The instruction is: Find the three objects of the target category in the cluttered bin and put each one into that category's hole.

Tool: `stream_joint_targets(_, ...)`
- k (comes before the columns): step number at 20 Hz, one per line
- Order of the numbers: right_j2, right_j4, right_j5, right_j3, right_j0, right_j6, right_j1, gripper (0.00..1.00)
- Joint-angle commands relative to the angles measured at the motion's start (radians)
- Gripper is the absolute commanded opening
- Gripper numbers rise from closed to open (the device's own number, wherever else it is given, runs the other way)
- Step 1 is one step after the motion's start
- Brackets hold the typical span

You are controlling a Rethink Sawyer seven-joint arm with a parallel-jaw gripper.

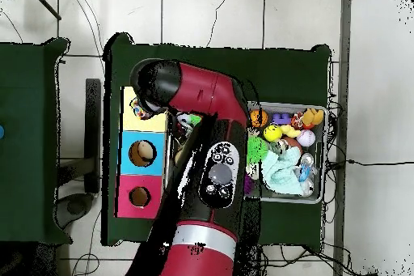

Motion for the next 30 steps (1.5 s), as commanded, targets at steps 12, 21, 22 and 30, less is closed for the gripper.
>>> stream_joint_targets(12, 0.039, -0.021, 0.121, 0.030, 0.075, 0.177, 0.002, 0.00)
stream_joint_targets(21, 0.017, 0.002, 0.085, -0.009, 0.121, 0.250, 0.064, 0.00)
stream_joint_targets(22, 0.014, 0.004, 0.084, -0.010, 0.126, 0.254, 0.067, 0.00)
stream_joint_targets(30, 0.011, 0.011, 0.044, -0.010, 0.132, 0.254, 0.099, 0.00)
